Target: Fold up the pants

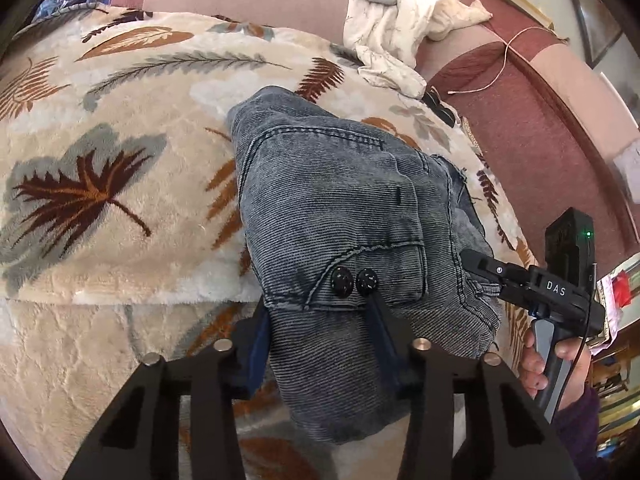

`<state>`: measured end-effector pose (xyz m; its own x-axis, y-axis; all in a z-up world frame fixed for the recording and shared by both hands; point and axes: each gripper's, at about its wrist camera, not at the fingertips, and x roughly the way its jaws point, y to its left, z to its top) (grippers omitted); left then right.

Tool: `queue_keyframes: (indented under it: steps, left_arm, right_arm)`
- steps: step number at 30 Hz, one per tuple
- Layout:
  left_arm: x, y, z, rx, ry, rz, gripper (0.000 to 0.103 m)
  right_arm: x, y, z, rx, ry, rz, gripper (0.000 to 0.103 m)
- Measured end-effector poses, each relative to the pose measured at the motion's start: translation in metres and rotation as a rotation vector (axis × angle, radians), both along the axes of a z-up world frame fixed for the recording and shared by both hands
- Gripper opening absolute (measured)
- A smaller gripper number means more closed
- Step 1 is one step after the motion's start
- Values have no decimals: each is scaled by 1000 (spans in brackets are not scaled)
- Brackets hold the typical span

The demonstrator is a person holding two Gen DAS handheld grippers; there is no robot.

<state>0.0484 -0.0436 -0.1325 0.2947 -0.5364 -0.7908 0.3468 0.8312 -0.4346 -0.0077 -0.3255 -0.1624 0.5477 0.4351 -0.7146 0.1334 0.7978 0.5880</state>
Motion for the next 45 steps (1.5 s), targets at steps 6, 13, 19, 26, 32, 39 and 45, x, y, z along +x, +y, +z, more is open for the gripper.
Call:
queue_keyframes:
  steps: [6, 13, 19, 26, 32, 39, 45]
  left_arm:
    - [-1, 0, 1, 1, -8, 2, 41]
    - [-2, 6, 4, -15, -14, 24, 33]
    - [-4, 4, 17, 3, -54, 20, 29]
    - [-6, 8, 27, 12, -78, 34, 27]
    - [-9, 15, 37, 33, -109, 57, 27]
    - [-12, 45, 57, 24, -149, 112, 27]
    - [-4, 75, 80, 66, -210, 179, 26]
  right_arm:
    - [2, 1, 0, -17, -10, 11, 64]
    - [0, 11, 12, -68, -89, 44, 43]
    - [-2, 13, 17, -90, -124, 41, 39]
    - [-8, 17, 29, -113, -192, 43, 33]
    - [-10, 35, 45, -177, -236, 60, 31]
    - [-9, 67, 78, -245, -319, 88, 31]
    - [7, 109, 100, -301, -397, 126, 31]
